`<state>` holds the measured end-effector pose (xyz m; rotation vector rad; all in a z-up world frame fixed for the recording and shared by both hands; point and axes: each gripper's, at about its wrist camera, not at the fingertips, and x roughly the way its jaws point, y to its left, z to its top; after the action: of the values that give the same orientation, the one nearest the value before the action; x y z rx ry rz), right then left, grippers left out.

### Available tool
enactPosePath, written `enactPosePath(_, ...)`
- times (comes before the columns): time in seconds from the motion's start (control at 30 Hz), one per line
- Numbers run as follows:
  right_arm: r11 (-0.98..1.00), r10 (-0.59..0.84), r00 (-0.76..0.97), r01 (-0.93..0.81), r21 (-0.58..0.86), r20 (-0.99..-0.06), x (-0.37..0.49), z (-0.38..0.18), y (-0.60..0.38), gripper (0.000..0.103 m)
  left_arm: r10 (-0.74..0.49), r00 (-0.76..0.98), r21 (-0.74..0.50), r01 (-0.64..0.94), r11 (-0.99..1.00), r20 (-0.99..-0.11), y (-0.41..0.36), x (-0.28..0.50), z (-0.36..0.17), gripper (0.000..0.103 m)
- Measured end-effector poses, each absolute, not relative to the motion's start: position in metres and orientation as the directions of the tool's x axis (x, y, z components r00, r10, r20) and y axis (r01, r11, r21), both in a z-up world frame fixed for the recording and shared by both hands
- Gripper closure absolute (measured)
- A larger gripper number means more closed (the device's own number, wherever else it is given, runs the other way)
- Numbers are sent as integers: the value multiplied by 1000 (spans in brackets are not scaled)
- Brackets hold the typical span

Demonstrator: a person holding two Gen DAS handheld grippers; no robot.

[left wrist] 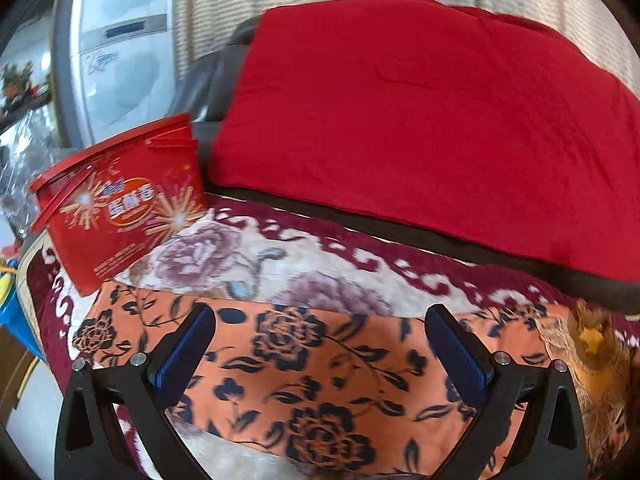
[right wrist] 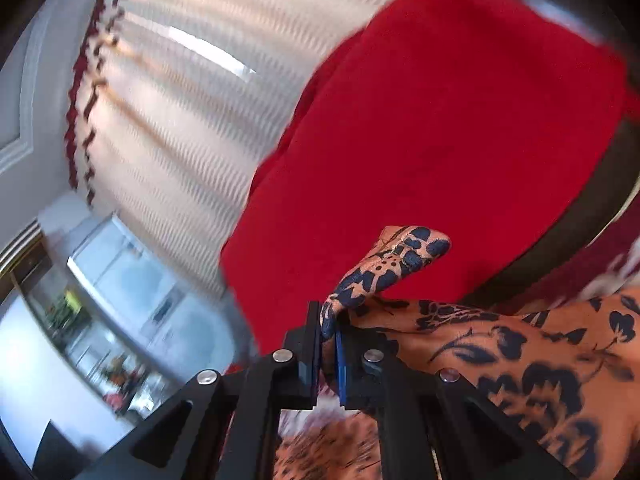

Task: Fold small clothes

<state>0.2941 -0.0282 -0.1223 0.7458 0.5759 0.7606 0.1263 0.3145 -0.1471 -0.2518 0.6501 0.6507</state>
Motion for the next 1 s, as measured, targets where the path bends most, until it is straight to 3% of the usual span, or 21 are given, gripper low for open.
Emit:
enactPosePath(0.13, 454, 847, 469, -396, 798, -250, 291, -167, 47, 97, 483, 607, -66, -662, 747, -631, 335, 115, -143, 0)
enactPosePath(0.17, 447, 859, 437, -389, 805, -266, 290, -179, 61, 93, 484, 606, -74, -668, 740, -631, 340, 112, -143, 0)
enactPosePath(0.3, 491, 867, 287, -350, 797, -408, 282, -230, 106, 87, 478, 606, -91, -673, 734, -636, 345, 106, -143, 0)
enactPosePath(0.33, 505, 862, 256, -348, 790, -438, 279, -239, 113, 74, 475, 607, -90, -671, 736, -637, 345, 106, -143, 0)
enactPosePath(0.37, 509, 860, 238, -349, 787, -451, 277, -243, 118, 47, 472, 607, -88, -667, 740, -639, 345, 107, -144, 0)
enactPosePath(0.4, 508, 861, 223, -351, 787, -456, 274, -247, 115, 32, 469, 609, -88, -664, 742, -640, 344, 107, -144, 0)
enactPosePath(0.43, 500, 866, 230, -356, 790, -445, 270, -247, 108, 24, 463, 612, -90, -659, 747, -642, 343, 108, -145, 0)
enactPosePath(0.5, 508, 860, 268, -396, 764, -433, 267, -235, 97, 24, 438, 621, -101, -642, 760, -650, 338, 112, -146, 0)
enactPosePath(0.63, 646, 761, 420, -427, 633, -494, 261, -208, 38, 25, 352, 637, -119, -575, 810, -686, 321, 126, -153, 0)
enactPosePath(0.83, 881, 451, 670, -229, 414, -589, 286, -194, -77, 26, 235, 580, -120, -507, 854, -780, 302, 148, -179, 0)
enactPosePath(1.0, 931, 328, 646, -100, 350, -689, 317, -225, -130, 26, 192, 521, -101, -482, 870, -832, 299, 156, -199, 2)
